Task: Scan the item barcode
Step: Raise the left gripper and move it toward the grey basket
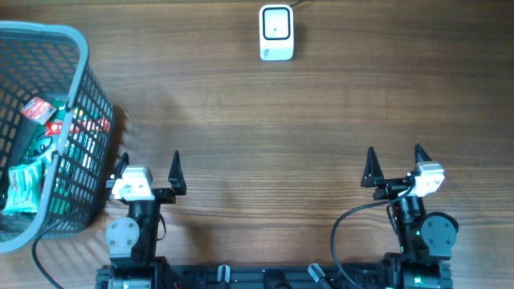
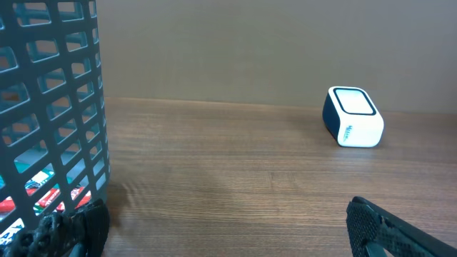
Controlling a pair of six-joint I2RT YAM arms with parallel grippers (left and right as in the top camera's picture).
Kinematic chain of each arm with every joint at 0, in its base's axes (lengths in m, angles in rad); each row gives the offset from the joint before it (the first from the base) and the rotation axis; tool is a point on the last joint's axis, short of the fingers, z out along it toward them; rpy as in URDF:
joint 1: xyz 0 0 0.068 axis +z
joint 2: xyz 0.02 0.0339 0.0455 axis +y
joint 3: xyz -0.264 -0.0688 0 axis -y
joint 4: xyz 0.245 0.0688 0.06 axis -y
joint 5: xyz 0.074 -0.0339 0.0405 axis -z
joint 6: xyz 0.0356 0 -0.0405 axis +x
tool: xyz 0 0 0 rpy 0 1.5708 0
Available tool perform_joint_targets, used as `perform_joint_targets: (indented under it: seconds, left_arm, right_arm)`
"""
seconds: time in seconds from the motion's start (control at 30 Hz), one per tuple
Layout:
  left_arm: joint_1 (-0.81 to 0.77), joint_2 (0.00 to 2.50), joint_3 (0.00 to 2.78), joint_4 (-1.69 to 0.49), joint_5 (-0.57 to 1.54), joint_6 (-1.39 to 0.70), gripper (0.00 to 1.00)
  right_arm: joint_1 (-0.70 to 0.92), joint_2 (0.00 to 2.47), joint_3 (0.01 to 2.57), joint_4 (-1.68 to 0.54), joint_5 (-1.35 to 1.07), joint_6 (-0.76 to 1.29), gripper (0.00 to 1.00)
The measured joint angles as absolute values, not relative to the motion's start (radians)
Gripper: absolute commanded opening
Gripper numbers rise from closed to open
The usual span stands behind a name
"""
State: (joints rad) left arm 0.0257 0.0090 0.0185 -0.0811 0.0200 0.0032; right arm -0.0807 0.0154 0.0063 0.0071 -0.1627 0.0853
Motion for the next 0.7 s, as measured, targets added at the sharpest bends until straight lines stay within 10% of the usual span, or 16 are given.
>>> perform_joint_targets:
  seconds: [0.7]
  left_arm:
    - [0.026, 0.009, 0.019, -0.081, 0.02, 0.003, 1.0]
  right_arm:
    - [-0.066, 0.015, 0.006, 0.007, -0.162, 0.085, 1.0]
